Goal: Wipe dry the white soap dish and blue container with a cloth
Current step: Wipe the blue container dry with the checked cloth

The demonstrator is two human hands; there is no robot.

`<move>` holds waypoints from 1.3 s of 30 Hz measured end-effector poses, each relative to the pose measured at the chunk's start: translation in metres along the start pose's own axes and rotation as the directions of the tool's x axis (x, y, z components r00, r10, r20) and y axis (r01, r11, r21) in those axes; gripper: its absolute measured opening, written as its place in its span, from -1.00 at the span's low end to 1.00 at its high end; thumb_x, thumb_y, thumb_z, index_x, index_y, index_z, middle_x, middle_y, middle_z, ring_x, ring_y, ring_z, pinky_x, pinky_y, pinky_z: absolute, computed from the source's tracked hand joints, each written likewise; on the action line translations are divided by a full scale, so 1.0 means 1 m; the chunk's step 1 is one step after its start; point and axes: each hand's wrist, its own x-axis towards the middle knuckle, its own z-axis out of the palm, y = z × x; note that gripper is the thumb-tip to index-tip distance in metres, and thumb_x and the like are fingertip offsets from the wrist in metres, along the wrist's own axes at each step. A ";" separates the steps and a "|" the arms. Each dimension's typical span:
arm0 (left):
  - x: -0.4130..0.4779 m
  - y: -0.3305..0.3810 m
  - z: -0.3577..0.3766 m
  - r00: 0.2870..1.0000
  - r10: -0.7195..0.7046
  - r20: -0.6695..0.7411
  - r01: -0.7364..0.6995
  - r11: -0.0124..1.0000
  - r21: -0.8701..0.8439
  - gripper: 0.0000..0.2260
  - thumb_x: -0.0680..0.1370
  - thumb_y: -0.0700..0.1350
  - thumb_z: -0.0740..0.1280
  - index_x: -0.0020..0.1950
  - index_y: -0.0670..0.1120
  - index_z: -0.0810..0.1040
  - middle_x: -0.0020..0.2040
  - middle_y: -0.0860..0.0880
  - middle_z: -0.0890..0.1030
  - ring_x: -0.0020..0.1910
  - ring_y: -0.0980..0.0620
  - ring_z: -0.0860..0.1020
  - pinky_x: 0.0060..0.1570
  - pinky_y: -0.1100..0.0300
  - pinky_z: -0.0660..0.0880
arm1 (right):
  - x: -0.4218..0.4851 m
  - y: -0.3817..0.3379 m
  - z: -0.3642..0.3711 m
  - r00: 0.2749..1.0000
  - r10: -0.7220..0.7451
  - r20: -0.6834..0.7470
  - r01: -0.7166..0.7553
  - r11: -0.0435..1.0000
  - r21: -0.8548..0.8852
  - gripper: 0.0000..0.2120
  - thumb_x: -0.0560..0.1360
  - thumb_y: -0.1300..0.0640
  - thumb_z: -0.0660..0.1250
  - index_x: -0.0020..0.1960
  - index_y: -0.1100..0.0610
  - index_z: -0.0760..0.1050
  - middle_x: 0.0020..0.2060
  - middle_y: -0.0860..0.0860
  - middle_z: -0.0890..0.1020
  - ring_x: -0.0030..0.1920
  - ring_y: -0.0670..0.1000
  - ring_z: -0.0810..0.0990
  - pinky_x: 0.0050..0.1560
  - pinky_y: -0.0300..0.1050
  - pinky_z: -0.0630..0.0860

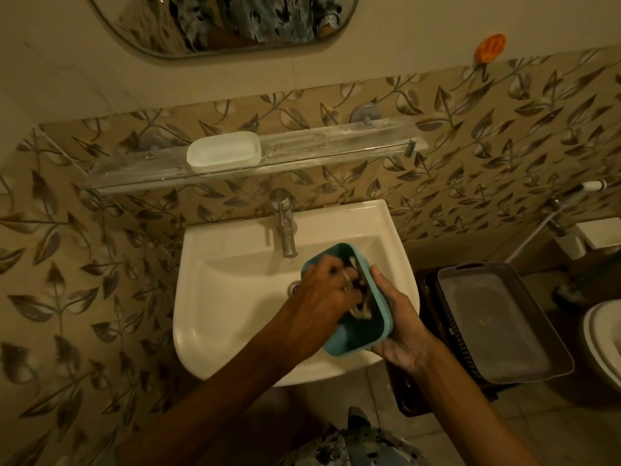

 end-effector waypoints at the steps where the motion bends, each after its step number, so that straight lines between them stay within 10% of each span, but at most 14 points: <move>1: 0.004 -0.001 -0.005 0.996 -0.089 -0.022 0.089 0.996 -0.004 -0.66 0.29 -0.09 0.57 0.03 -0.07 0.66 0.10 -0.08 0.63 0.11 -0.15 0.52 0.02 -0.06 0.51 | 0.000 0.001 0.002 1.000 0.005 -0.009 -0.005 1.000 -0.009 -0.31 0.27 -0.19 0.52 0.31 0.09 0.51 0.26 0.24 0.53 0.27 0.25 0.49 0.31 0.33 0.35; 4: 0.010 0.003 -0.003 0.966 -0.259 -0.011 0.259 0.965 0.033 -0.59 0.48 -0.02 0.39 0.31 -0.03 0.47 0.31 -0.04 0.47 0.25 -0.07 0.35 0.21 0.11 0.32 | 0.004 0.001 0.008 0.998 -0.032 -0.049 0.029 0.997 -0.065 -0.40 0.13 -0.20 0.59 0.08 0.06 0.66 0.12 0.20 0.64 0.17 0.22 0.57 0.33 0.33 0.34; 9: 0.007 0.013 0.002 0.877 -0.480 -0.017 0.479 0.877 -0.045 -0.72 0.48 -0.23 0.29 0.18 -0.19 0.41 0.00 -0.24 0.53 -0.06 -0.20 0.50 -0.10 0.03 0.45 | 0.012 -0.002 0.010 0.977 -0.108 -0.182 0.083 0.987 -0.139 -0.44 0.40 -0.20 0.34 0.24 0.15 0.55 0.07 0.21 0.61 0.06 0.18 0.58 0.04 0.14 0.59; 12: 0.009 0.014 0.008 0.887 -0.422 0.186 0.452 0.877 -0.166 -0.63 0.48 -0.17 0.37 0.26 -0.17 0.42 0.10 -0.15 0.57 0.04 -0.11 0.54 0.04 0.07 0.51 | 0.017 -0.007 0.004 0.968 -0.119 -0.221 0.084 0.983 -0.161 -0.37 0.42 -0.19 0.33 0.32 0.21 0.47 0.00 0.20 0.62 -0.04 0.13 0.63 -0.18 -0.02 0.64; 17: 0.011 0.011 0.000 0.861 -0.381 0.337 0.498 0.764 -0.409 -0.62 0.49 -0.17 0.36 0.30 -0.08 0.41 0.15 -0.07 0.54 0.06 -0.04 0.55 -0.01 0.13 0.54 | 0.018 -0.009 0.002 0.961 -0.145 -0.235 0.111 0.982 -0.154 -0.33 0.31 -0.22 0.44 0.24 0.23 0.55 0.05 0.24 0.63 0.01 0.16 0.63 0.03 0.04 0.59; 24: 0.015 0.012 0.017 0.900 -0.422 0.108 0.373 0.620 -0.690 -0.66 0.39 -0.28 0.44 0.13 -0.05 0.59 0.07 0.01 0.64 0.07 0.08 0.59 0.03 0.15 0.59 | 0.015 -0.009 0.003 0.961 -0.194 -0.195 0.183 0.980 -0.076 -0.42 0.44 -0.17 0.26 0.30 0.21 0.47 0.06 0.23 0.62 -0.03 0.14 0.66 -0.17 0.02 0.65; 30: 0.035 -0.007 0.013 0.888 -0.308 -0.342 0.250 0.946 -0.205 -0.78 0.38 -0.18 0.30 -0.04 -0.20 0.62 -0.11 -0.14 0.66 -0.10 -0.13 0.52 -0.17 0.10 0.50 | 0.021 -0.006 0.009 0.981 -0.171 -0.096 0.172 0.985 0.009 -0.18 0.15 -0.21 0.57 0.32 0.07 0.46 0.19 0.23 0.58 0.11 0.22 0.61 -0.11 0.21 0.60; 39: 0.040 -0.008 0.017 0.818 -0.573 0.054 0.568 0.789 -0.235 -0.64 0.43 -0.06 0.42 0.19 -0.08 0.48 0.09 -0.09 0.59 0.03 -0.07 0.57 -0.01 0.02 0.57 | 0.032 -0.019 0.013 0.941 -0.285 -0.184 0.261 0.954 -0.145 -0.52 0.37 -0.21 0.34 0.11 0.10 0.62 0.00 0.16 0.65 -0.05 0.10 0.63 -0.09 -0.02 0.61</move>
